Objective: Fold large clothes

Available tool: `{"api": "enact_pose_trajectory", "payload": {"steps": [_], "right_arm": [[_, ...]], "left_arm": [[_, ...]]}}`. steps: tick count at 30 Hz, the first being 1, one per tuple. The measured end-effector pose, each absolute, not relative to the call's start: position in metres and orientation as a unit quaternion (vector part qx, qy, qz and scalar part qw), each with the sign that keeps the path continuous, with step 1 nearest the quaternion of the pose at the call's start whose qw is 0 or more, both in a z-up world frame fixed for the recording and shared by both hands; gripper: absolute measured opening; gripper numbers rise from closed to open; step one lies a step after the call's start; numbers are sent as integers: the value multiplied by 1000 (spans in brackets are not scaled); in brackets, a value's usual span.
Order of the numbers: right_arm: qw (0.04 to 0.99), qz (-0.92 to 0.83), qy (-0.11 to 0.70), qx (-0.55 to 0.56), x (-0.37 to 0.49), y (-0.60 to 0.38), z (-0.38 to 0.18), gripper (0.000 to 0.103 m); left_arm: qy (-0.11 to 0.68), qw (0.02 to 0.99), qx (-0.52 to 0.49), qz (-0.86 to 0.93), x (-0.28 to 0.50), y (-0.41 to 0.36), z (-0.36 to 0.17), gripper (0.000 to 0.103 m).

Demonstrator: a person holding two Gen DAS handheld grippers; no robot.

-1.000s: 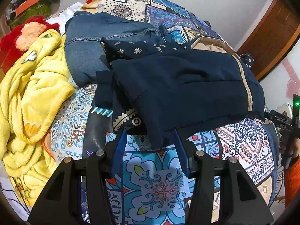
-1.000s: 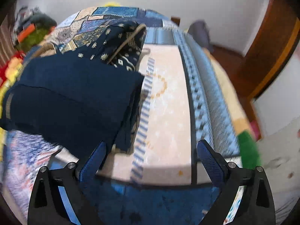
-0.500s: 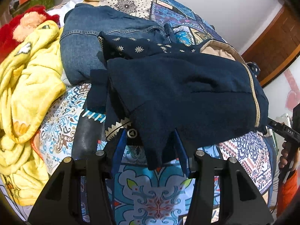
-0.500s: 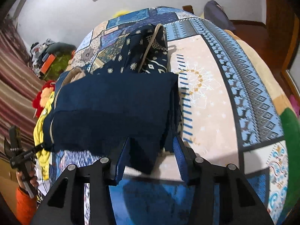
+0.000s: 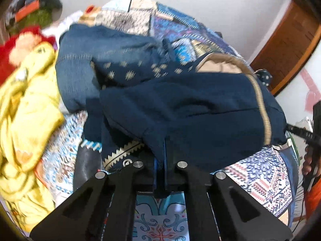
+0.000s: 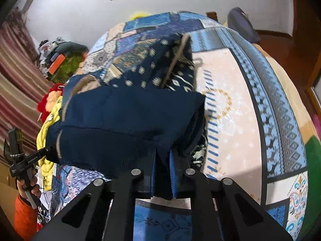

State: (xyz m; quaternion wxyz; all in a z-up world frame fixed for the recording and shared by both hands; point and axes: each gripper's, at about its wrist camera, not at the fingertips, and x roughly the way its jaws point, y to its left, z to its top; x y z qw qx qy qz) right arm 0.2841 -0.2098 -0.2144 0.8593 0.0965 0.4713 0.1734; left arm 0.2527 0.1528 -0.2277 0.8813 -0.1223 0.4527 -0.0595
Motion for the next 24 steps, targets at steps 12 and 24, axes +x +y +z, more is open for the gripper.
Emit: {"api": "enact_pose_trajectory", "payload": {"steps": [12,24], "right_arm": [[891,183,411,65,322,-204,-145,7],[896,169,402,85,381,-206,-138,7]], "left_arm": [[351,921,-144,-91,264,164,-133,3],[369,914,-158,-58,326,177,-148,3]]}}
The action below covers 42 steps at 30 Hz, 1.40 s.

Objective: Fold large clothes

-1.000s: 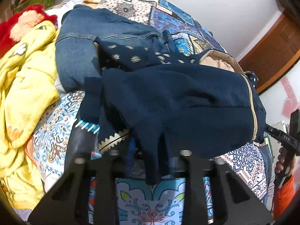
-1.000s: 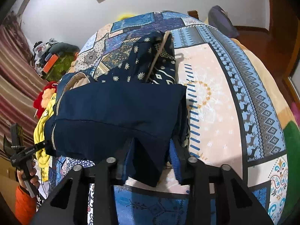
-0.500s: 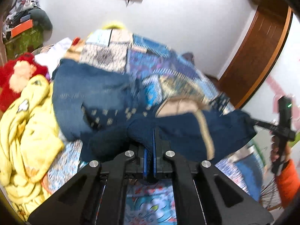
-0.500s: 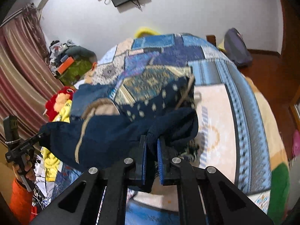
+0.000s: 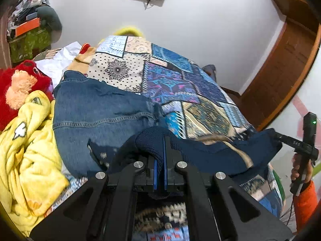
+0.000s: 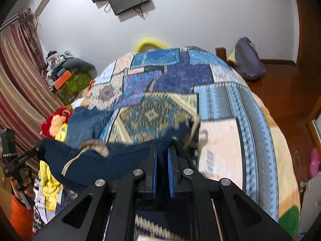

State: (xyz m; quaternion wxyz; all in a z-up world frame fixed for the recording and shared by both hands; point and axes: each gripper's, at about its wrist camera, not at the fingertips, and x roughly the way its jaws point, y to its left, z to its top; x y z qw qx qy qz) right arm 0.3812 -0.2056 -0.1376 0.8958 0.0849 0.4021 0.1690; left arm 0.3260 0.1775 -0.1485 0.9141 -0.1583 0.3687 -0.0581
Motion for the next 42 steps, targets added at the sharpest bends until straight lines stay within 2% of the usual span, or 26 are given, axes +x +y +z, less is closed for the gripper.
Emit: {"api": "enact_pose_trajectory", "payload": {"steps": [5,8,12,15,18,19,20,21,23,24,31,38,40,42], "right_arm": [[886,141,430,103,441,-194,-157,7],[875,126,450,123,464,-196,-176,7],[898,48,421,122,472,-221,-176,7],[899,52,409,149,468,-244,-166,7],[901,89,408,115,455,-235,-152,7],[902,101,408,100,450,-227,-149,7],[901,123,408,78,443,-213,-144,7],[900,146,407,58,435,-198,-141,7],[897,185,401,20,417,-166,-136,7],[895,203,398,5,408,-150,-135,7],[840,336,425,-22,366,-45,-150,7],[810,328,476,-103,363,-2,-206,7],[804,334,483,-93,370,-11,-213,7],[813,316,480,-92,376,-24,-211,7]], "left_arm": [[402,904,-146,-10,371,187,-176,4],[434,885,-166,1,392,198,-205,8],[462,865,-193,1,406,210,-227,8],[464,856,-225,-15,407,217,-223,9],[455,859,-233,-26,402,221,-204,14],[450,863,-228,-24,399,222,-196,17],[440,871,-220,-16,396,222,-187,31],[430,877,-213,-8,393,223,-179,49],[394,899,-190,19,380,225,-158,63],[377,909,-177,28,374,224,-147,65],[395,913,-100,-14,349,186,-144,66],[458,884,-25,-89,341,120,-204,67],[479,874,-12,-83,344,113,-228,67],[482,872,-18,-81,344,115,-242,72]]}}
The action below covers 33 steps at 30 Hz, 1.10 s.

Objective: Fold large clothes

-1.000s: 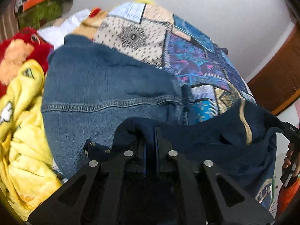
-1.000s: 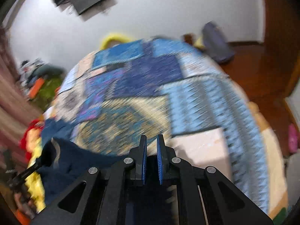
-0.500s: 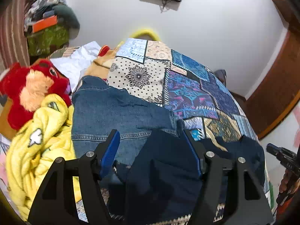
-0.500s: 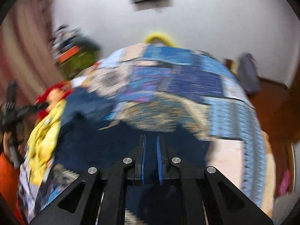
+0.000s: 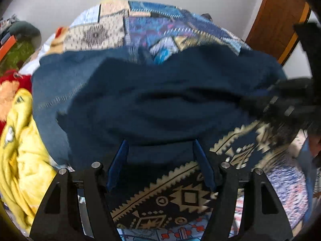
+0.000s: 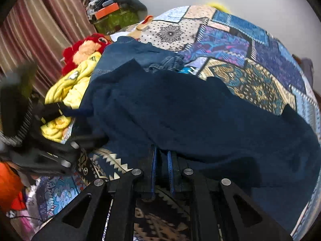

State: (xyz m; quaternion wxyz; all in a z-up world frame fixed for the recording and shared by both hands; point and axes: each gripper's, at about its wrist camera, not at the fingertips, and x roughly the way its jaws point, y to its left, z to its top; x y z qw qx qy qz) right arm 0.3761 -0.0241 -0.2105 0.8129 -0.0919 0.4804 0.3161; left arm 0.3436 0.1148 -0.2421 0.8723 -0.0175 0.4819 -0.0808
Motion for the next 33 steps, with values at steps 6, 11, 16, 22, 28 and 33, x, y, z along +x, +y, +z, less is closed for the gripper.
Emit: {"api": "enact_pose_trajectory", "payload": {"steps": [6,11,16,22,28,33], "right_arm": [[841,254,447,-167,378,-50,-207,7],[864,79,392,-307,375,-70,-223,7],[869,73,422,-249,383,-112,-220,7],[876,68,432,-204,368,-129,-194,8],[878,181,435,-88,335,-115,-166,8],[840,233,485,-71,328,-78,-200,8]], "left_arm": [[469,881,-35,-51,329,141,-254,84],[486,874,-1,1,308,160,-273,85],[493,869,-19,32,280,188,-283,85],[463,883,-43,60,252,201,-262,85],[435,887,-154,2,232,196,-239,85],[448,857,-245,-67,229,183,-247,85]]}}
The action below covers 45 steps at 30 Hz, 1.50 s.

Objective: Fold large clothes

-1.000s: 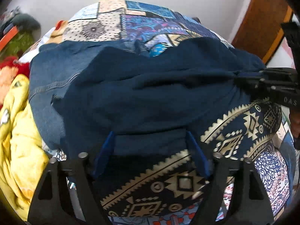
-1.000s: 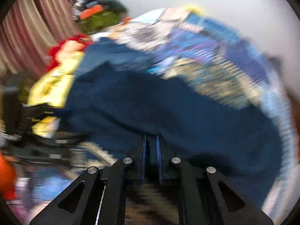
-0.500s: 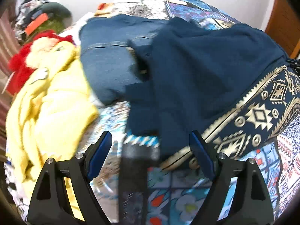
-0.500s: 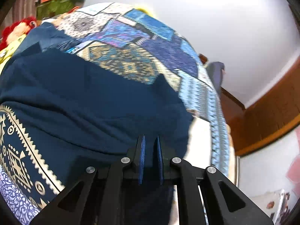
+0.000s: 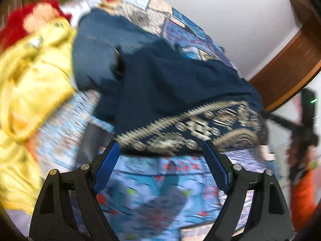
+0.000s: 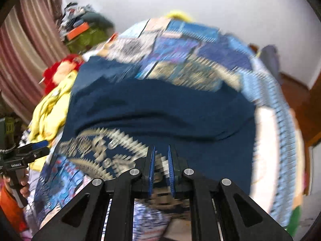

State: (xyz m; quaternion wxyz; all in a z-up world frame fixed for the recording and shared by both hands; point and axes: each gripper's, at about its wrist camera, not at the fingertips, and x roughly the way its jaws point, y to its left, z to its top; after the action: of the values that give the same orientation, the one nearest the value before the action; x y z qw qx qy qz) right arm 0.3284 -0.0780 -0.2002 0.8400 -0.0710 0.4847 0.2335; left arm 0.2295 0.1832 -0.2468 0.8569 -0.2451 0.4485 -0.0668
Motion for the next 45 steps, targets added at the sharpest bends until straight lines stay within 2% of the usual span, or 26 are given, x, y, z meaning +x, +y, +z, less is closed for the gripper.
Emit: {"api": "enact_pose_trajectory", "payload": {"steps": [4,9,13,18,22,25,27,29,33,38,42,45], "right_arm": [[846,228,462,-140,320,-61,-223,7],[852,215,449,-159,315,-61,-222,7],[860,201,437,-170,309,-68,-220,7],[870,170,431,-169,307,-81,-218,8],[862,195,455,-107,315,-104,-217,8],[854,202,476,-63,323,-117,-215,8],[857,173,481,-66,325,-122,-211,8],[859,153,484,-71,328,-125,-206,8],[852,207,480,-34,325,-117,-186,8],[848,270,455,-36,316,-69,-170,8],[826,315,468,-15,321,-24,-181,8],[784,339,520,-2,331,8,-215,8]], "left_arm": [[480,819,-297,-104,239,172,-271,85],[484,782,-375,-116,257,177,-303,85],[447,787,-412,-104,278,190,-312,85],[407,812,-413,-68,308,196,-316,84],[371,832,-411,-25,327,198,-311,83],[354,839,-413,5,338,200,-304,63],[345,845,-409,20,340,200,-296,40],[340,855,-389,33,340,199,-282,29],[320,882,-342,51,335,198,-250,25],[270,908,-316,59,300,207,-204,24],[252,916,-300,81,285,215,-175,23],[255,919,-289,87,283,216,-162,23]]}}
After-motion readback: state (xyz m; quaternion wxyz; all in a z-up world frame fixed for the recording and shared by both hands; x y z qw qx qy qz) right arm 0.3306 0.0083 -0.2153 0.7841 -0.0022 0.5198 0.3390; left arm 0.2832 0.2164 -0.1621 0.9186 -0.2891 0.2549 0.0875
